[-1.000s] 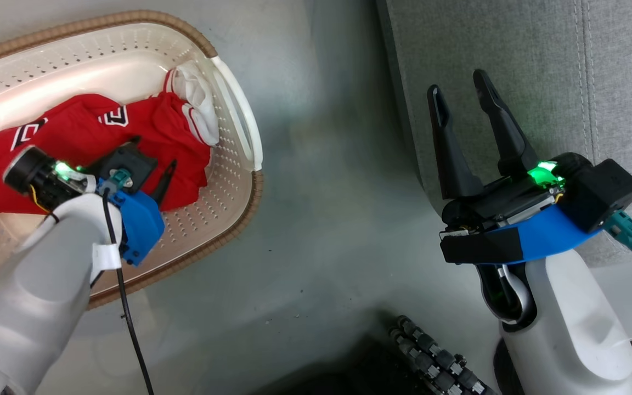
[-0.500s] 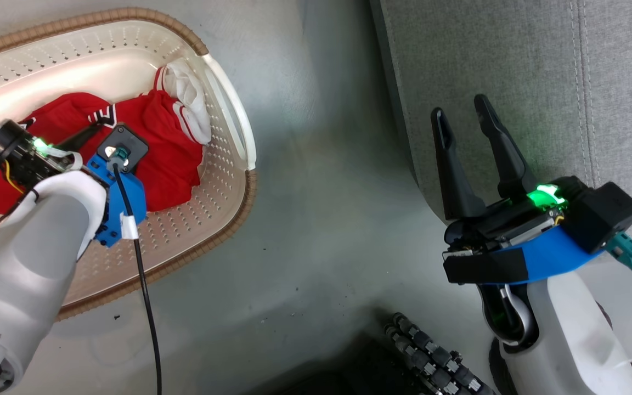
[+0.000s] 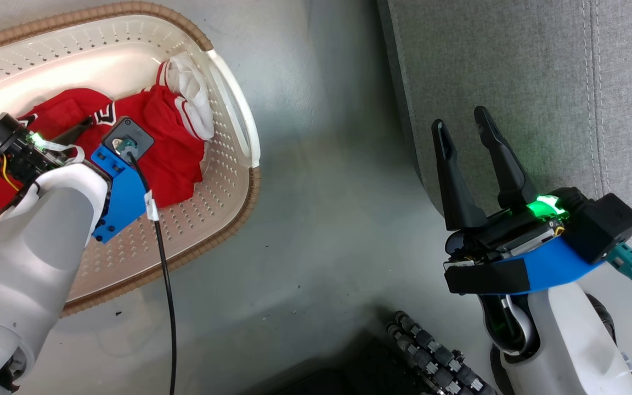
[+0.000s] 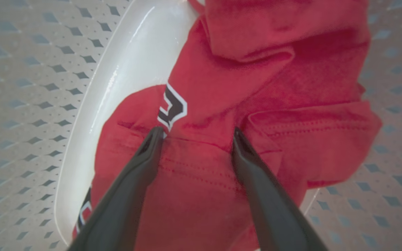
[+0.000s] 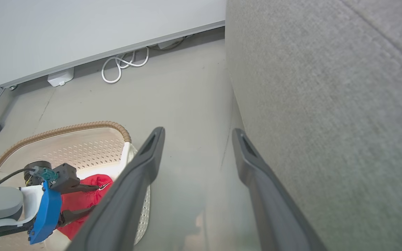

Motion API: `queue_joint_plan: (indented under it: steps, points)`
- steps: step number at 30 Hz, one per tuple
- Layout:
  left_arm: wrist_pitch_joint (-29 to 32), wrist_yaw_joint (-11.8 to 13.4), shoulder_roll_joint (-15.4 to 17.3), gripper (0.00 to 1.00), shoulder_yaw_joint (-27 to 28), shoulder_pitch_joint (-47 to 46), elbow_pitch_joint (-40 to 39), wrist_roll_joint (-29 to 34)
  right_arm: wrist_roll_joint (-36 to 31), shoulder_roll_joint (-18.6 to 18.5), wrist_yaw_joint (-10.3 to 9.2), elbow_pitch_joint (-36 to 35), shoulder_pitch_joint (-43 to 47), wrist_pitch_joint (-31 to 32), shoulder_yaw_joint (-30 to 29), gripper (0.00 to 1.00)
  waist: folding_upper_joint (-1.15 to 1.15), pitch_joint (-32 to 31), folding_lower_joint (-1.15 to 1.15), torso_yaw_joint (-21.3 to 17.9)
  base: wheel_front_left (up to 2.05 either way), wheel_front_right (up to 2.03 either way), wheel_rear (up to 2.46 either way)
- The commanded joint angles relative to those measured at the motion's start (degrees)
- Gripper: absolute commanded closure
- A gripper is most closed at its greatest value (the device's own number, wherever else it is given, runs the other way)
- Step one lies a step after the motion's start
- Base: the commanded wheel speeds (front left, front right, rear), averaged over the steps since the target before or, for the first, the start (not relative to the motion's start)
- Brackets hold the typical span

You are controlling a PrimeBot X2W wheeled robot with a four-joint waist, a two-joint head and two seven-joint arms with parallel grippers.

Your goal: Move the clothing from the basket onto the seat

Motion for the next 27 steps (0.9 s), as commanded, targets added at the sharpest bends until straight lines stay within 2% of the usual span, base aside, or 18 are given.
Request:
queue_joint_plan:
  steps: [1, 2, 3, 4, 5, 6, 20, 27]
  points:
    - [0.6, 0.1, 0.0, 0.0, -0.2, -1.1, 0.5, -0.1, 0.4, 0.1, 0.01, -0.3, 0.5, -0.3, 0.0, 0.0, 0.0, 0.0, 0.0, 0.0, 0.0, 0.0, 0.0]
    - [1.1, -0.2, -0.1, 0.0, -0.3, -1.1, 0.8, -0.2, 0.4, 0.1, 0.01, -0.3, 0.6, -0.3, 0.0, 0.0, 0.0, 0.0, 0.0, 0.0, 0.0, 0.0, 0.0]
    - [1.4, -0.3, -0.2, 0.14, -0.3, -1.1, 1.0, -0.4, 0.4, 0.1, 0.01, -0.3, 0.6, -0.3, 0.0, 0.0, 0.0, 0.0, 0.0, 0.0, 0.0, 0.0, 0.0]
    - [1.6, -0.5, -0.3, 0.49, -0.4, -1.1, 1.2, -0.4, 0.3, 0.1, 0.01, -0.4, 0.6, -0.3, 0.0, 0.0, 0.0, -0.1, 0.0, 0.1, 0.0, 0.0, 0.0]
    - [2.0, -0.7, -0.4, 0.72, -0.5, -1.1, 1.4, -0.5, 0.3, 0.1, 0.01, -0.4, 0.6, -0.3, -0.1, 0.0, 0.0, -0.1, 0.0, 0.1, 0.0, 0.0, 0.0]
    - [2.4, -0.8, -0.5, 1.0, -0.6, -1.0, 1.6, -0.6, 0.3, 0.1, 0.01, -0.5, 0.6, -0.3, -0.1, 0.0, 0.0, -0.1, 0.0, 0.1, 0.0, 0.0, 0.0]
    - [1.5, -2.0, -0.6, 1.0, -0.5, -1.2, 2.4, -2.5, 0.7, 0.1, 0.01, 0.0, -1.3, -0.3, 0.5, 0.0, 0.0, -1.2, 0.0, -0.5, 0.0, 0.0, 0.0]
    - [-0.5, -1.3, 0.1, 1.0, 0.8, 1.1, 2.7, -4.7, 1.2, 0.1, 0.01, 1.0, -4.0, -0.3, 2.8, 0.0, 0.0, -4.4, 0.0, -2.2, 0.0, 0.0, 0.0]
